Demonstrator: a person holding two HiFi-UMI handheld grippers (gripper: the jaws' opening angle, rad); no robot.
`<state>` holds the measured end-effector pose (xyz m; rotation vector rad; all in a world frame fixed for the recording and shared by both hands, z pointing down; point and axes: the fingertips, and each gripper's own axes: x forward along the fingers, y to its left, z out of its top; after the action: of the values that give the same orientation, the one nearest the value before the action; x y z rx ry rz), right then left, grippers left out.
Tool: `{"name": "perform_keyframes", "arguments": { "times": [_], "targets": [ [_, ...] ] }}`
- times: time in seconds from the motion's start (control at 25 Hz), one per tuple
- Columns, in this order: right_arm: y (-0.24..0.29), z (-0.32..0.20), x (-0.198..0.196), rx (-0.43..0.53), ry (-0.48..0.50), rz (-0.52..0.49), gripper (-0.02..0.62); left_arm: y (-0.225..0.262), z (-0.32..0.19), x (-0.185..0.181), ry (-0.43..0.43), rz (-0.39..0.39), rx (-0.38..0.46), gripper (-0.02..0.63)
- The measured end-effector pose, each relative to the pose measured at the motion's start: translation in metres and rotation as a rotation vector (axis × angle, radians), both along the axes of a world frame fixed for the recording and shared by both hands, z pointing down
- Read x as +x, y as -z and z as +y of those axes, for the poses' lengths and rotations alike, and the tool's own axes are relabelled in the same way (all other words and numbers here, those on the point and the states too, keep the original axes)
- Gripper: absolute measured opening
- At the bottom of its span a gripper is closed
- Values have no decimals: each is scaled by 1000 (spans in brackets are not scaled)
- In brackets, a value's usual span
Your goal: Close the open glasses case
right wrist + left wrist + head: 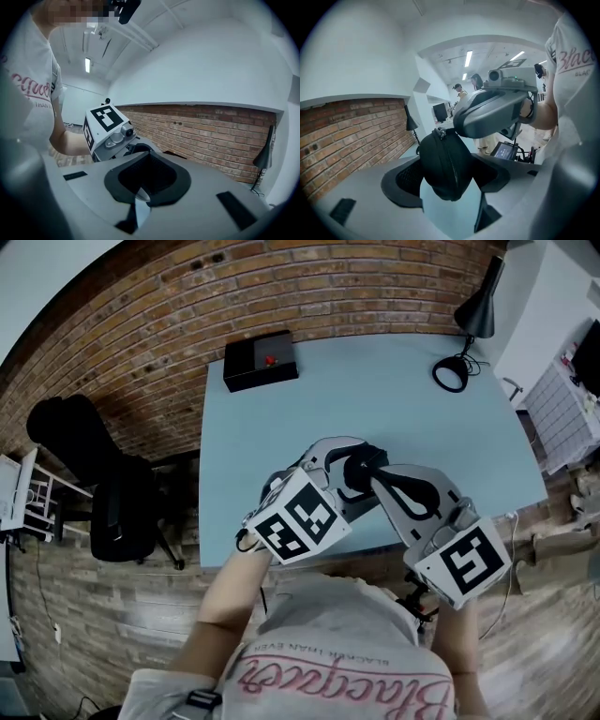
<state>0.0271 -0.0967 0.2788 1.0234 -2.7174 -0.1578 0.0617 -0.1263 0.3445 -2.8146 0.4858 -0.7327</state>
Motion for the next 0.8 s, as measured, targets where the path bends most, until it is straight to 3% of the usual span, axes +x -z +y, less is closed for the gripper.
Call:
{"name": "perform_keyframes", "arguments": {
  "times": [0.12, 0.36, 0.52, 0.64, 0.8],
  "targets": [
    [-2, 2, -4, 2, 3, -6, 20, 0, -3, 1, 18, -7, 75, 305],
    [6, -3, 15, 25, -106, -19, 20, -1, -6, -3, 40, -67, 302, 284],
    [15, -14, 60, 46, -243, -27, 18, -7, 4, -5, -5, -49, 304, 281],
    [21, -7, 58, 48, -174, -53, 18, -9, 1, -8, 17, -86, 309, 282],
    [7, 6, 15, 107, -87, -4, 22, 0, -6, -6, 53, -192, 448, 282]
  ]
}}
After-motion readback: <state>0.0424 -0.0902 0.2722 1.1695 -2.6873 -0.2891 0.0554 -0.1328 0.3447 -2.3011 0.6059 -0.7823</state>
